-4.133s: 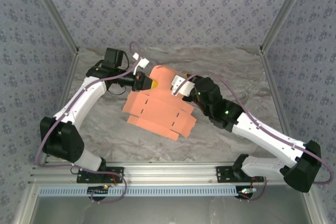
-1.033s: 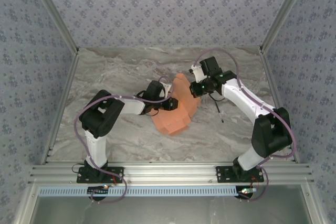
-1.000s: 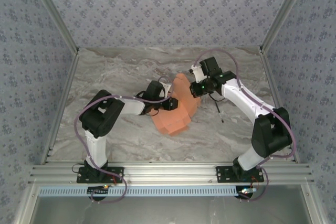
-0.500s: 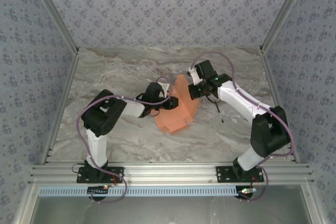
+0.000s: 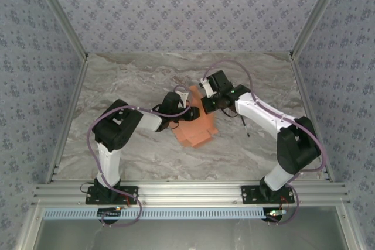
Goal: Fold the paper box
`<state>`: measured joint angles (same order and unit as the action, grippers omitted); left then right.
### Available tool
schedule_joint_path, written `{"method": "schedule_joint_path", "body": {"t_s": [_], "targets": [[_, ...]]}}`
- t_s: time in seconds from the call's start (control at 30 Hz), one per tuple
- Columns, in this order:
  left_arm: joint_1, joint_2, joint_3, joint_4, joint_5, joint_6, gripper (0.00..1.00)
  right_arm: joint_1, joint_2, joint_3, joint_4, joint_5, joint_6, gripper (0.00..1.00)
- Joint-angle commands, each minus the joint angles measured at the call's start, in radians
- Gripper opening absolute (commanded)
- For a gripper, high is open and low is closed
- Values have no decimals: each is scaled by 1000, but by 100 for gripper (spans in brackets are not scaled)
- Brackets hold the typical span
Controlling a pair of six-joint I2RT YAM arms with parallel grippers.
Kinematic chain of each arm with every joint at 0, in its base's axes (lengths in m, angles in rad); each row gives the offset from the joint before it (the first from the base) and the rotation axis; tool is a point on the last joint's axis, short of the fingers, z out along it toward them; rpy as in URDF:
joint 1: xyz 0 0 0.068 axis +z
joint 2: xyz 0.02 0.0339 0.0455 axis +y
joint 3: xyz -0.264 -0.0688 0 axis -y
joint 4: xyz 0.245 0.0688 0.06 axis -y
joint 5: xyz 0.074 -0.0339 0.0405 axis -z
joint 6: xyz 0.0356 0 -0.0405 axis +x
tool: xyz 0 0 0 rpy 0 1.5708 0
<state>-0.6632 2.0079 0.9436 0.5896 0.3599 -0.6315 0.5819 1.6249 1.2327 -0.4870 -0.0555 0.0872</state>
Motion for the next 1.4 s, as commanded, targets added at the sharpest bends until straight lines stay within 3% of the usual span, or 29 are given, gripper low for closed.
{"method": "schedule_joint_path", "body": {"t_s": [0.0,0.37,0.67,0.97,1.37], "targets": [[-10,36,-29,-1,-5,-26,30,27,67,-2,13,3,19,0],[-7,-31,-61,-19,-27,-13,31,19,56,36,-30,56,-16,0],[1,-122,-74,-77,-48,13,33,10,47,88,-85,169,-124,0],[28,-204,-113,-112,-58,22,34,58,81,103,-95,382,-256,0],[57,-273,-183,-160,-94,35,34,119,97,105,-56,458,-326,0]]}}
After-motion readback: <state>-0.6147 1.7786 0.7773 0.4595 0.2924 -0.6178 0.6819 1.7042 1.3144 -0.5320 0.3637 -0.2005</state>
